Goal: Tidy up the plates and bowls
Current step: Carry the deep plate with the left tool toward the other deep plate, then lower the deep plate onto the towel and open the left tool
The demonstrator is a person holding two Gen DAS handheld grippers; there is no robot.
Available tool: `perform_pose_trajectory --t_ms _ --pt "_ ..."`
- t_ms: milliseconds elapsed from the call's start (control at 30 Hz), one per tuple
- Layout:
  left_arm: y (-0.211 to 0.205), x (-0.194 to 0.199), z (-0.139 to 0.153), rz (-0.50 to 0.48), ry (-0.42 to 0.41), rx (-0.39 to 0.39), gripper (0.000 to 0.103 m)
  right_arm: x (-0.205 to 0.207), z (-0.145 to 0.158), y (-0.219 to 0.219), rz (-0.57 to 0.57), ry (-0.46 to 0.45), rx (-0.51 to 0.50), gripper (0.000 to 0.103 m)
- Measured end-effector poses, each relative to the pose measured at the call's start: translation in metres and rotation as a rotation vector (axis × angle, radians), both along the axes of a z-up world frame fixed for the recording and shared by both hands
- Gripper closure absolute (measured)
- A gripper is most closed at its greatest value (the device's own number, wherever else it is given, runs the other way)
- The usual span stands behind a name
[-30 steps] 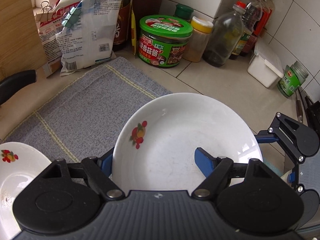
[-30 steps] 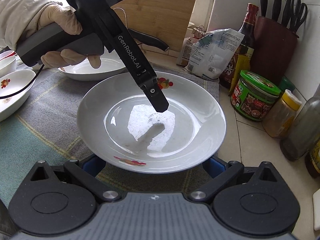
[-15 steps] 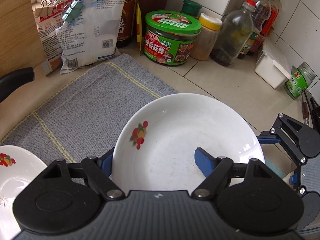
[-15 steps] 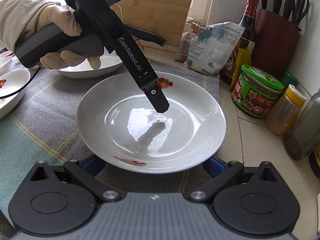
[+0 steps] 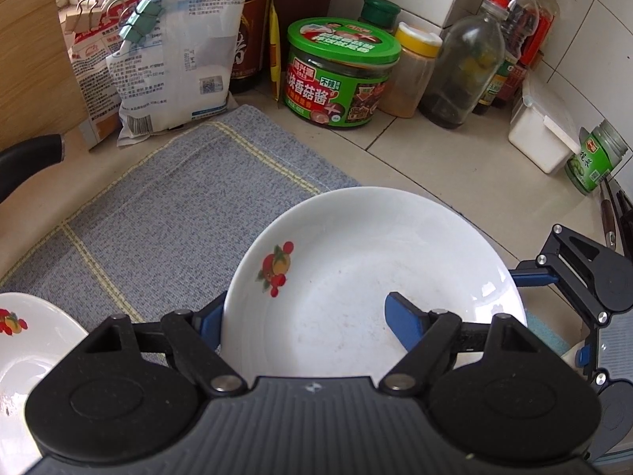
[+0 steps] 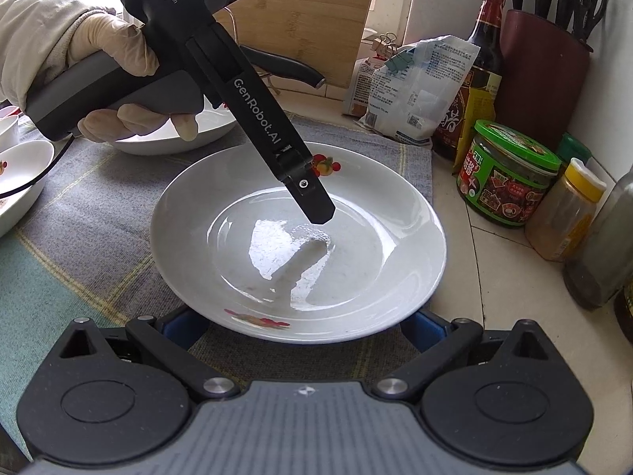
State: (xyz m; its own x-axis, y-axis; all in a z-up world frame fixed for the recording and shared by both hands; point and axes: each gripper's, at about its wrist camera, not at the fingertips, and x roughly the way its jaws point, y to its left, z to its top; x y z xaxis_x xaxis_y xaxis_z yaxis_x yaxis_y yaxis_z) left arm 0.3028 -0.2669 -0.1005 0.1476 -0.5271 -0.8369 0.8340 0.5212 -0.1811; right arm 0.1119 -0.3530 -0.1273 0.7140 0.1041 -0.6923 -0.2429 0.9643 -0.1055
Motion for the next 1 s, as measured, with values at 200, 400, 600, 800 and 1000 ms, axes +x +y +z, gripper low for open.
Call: perform_pose_trajectory --t_ms 200,400,600,800,1000 --pt "0.0 -0.003 0.0 -0.01 -0.017 0.002 0.017 0.001 -0.001 -0.001 -0.005 0.003 -0.001 0.0" --pt "0.0 -0.007 0.004 -0.018 -0.053 -0.017 0.011 0.0 0.0 0.0 -0.011 0.005 -0.009 0.0" --pt "0.006 -0.008 0.011 -0.01 -0.085 -0.027 0.01 -0.003 0.003 0.0 -0.017 0.006 -0.011 0.0" --pt "0.017 -0.018 0.027 -0.008 -0.125 -0.044 0.01 -0.011 0.005 -0.002 -0.041 0.006 -0.021 0.0" --pt "0.035 -0.04 0.054 0.006 -0.201 -0.086 0.01 -0.022 0.01 -0.002 -0.101 -0.001 0.005 0.0"
